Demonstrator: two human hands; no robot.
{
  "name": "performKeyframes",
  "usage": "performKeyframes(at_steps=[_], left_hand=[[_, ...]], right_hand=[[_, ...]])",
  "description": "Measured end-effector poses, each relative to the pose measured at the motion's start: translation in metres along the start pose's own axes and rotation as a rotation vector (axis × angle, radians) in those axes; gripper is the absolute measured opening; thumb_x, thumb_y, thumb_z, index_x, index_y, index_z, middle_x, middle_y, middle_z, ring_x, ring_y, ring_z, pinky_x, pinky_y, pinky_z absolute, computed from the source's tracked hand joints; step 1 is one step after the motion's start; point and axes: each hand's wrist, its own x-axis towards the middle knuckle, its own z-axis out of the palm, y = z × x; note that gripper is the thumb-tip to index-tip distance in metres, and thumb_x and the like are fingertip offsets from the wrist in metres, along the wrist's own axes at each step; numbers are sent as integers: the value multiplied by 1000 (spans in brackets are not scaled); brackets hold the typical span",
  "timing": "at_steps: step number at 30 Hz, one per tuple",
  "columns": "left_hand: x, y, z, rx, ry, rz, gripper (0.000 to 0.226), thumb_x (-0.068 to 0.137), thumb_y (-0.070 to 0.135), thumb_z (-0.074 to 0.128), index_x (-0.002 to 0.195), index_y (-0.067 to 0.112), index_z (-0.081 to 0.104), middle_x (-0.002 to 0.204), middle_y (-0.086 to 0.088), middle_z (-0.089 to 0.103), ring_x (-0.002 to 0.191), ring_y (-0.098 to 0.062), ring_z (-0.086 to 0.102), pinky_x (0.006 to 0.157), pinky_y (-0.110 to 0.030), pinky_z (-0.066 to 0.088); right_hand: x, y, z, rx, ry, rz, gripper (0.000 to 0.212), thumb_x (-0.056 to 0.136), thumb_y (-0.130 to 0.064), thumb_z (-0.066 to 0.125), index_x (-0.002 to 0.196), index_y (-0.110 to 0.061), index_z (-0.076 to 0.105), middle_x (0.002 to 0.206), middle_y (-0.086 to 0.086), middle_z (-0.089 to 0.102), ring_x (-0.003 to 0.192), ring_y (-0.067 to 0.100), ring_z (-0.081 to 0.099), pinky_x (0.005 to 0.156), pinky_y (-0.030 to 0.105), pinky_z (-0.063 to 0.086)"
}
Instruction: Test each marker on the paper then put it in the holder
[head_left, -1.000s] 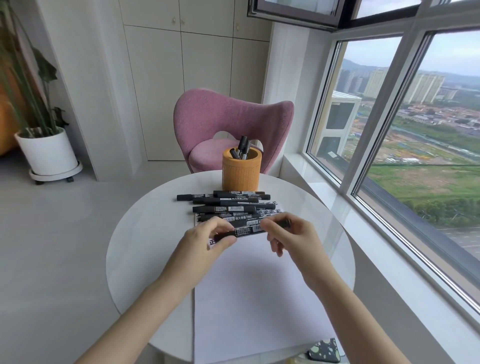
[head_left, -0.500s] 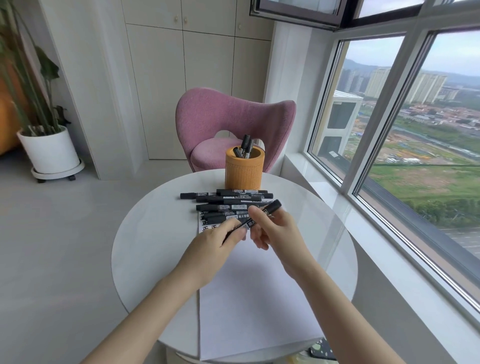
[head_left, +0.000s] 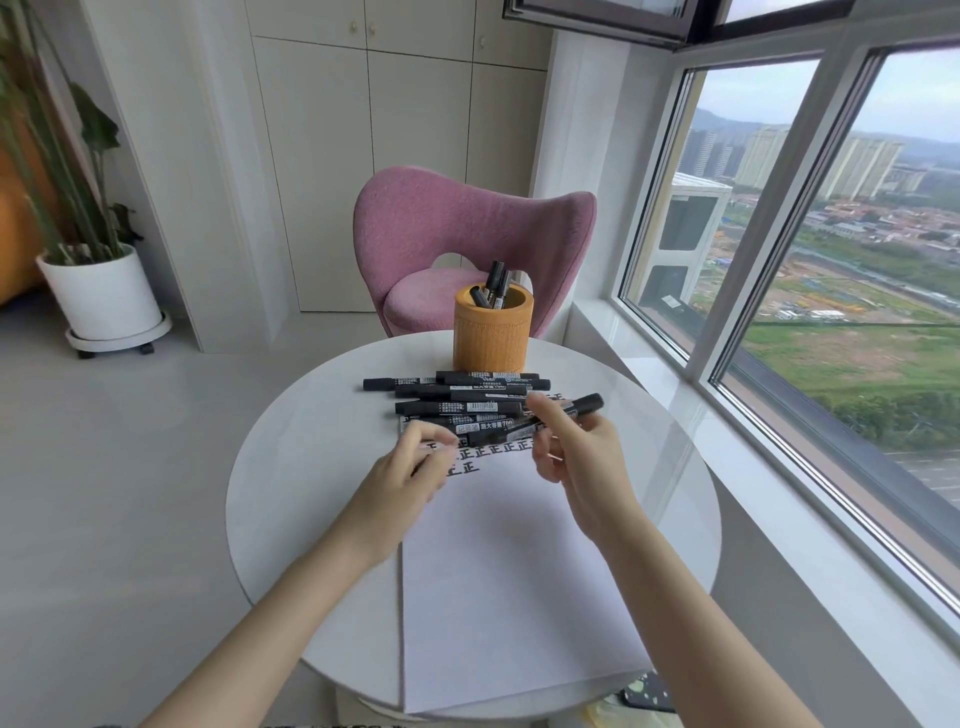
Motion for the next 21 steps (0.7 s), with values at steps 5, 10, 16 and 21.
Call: performKeyframes(at_steps=[5,10,16,21], left_hand=[[-9,-9,-9,-9,-46,72,6,96,18,49,102,20,49,74,4,63,64,-9,48,69,-22,40],[-15,-13,-7,-27,-55,9,19,78,16,75,87,23,60,87,-3,72,76,-15,61,71,-27,48],[-17,-13,-6,-3,-74,0,17,75,13,77,85,19,64,90,2,72,87,-19,65,75,-21,45],[-18,-14,-6,30,-82,4,18,76,16,77,83,26,64,89,5,72,87,-22,64,80,-34,46]], right_hand=[[13,5,-3,57,49,73,40,85,-8,68,62,-20,38,50,-7,21,45,12,15,43,21,15],[16,11,7,-76,62,91,12,89,-14,58,78,-9,57,45,2,48,42,17,50,41,22,25],[12,21,11,-352,63,-55,41,85,-22,67,51,-9,48,44,-1,47,39,9,39,44,17,30],[13,29,13,-421,111,-122,43,85,-14,60,51,-11,34,42,-3,33,43,12,25,43,22,22]])
